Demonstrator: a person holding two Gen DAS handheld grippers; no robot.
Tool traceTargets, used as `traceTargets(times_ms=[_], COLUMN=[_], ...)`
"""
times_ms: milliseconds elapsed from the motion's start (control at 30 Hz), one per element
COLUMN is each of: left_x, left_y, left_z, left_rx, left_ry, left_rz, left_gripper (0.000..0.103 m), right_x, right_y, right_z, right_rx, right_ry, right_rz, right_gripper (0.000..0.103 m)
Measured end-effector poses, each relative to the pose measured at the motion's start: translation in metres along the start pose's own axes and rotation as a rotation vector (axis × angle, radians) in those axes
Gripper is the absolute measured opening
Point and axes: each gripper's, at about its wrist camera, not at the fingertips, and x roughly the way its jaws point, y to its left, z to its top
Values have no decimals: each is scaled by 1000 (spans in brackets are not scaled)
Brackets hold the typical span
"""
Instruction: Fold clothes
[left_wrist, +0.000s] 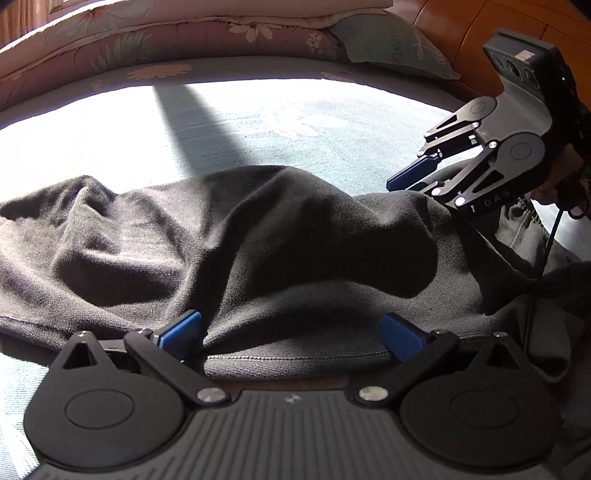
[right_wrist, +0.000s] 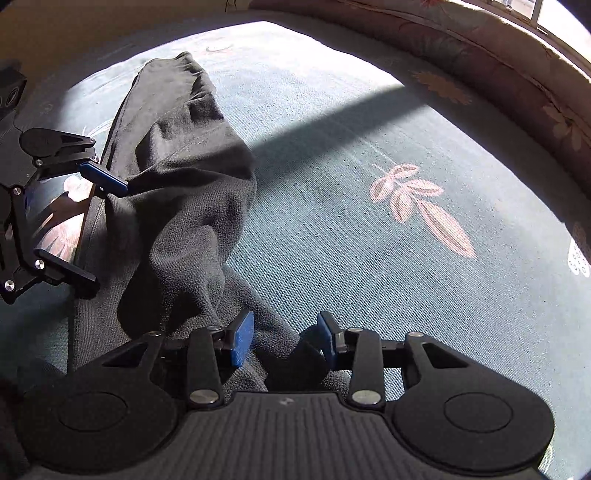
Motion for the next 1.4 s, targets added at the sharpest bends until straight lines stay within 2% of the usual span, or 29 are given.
traceTargets(times_ms=[100, 167, 233, 267, 367, 533, 733, 833, 900, 967, 1067, 1200, 1300, 1400], left_x=[-1, -5, -11, -16, -30, -45, -48, -48, -50, -52, -56, -63, -70, -75], left_y=[0, 0, 1, 1, 1, -2, 4, 15, 24, 35, 56, 85, 106, 129], left_z=[0, 1, 1, 2, 2, 2, 0, -4, -6, -10, -15, -19, -18, -14], left_rx=[-1, -24, -51, -62, -80, -77, -100, -134, -151, -171, -218, -296, -350, -408], left_ry=[0, -2, -10, -18, -48, -78, -75, -61, -54, -47, -47, -51, -62, -74], left_rz=[-4, -9, -23, -31, -61, -76, -61, -52, -37, -20, 12, 63, 99, 120], left_gripper=[102, 103, 103, 103, 103, 102, 103, 103, 102, 102, 103, 102, 103, 103], right_x=[-2, -5, -11, -16, -29, -52, -24, -4, -1, -10, -31, -43, -30, -6], right_y=[3, 9, 14, 15, 16, -22, -49, -53, -49, -45, -40, -29, -10, 9], right_z=[-3, -5, -3, -2, 3, 14, 10, 5, 3, 4, 11, 34, 65, 100], right_rx=[7, -6, -22, -27, -37, 95, 204, 261, 256, 280, 297, 287, 216, 135], right_ry=[29, 35, 24, 13, -20, -95, -49, 6, 9, -24, -96, -176, -201, -201], right_rz=[52, 46, 12, -7, -64, -196, -325, -306, -327, -342, -316, -201, -129, -61], right_gripper=[40, 20, 11, 10, 9, 9, 9, 10, 14, 20, 25, 31, 38, 39])
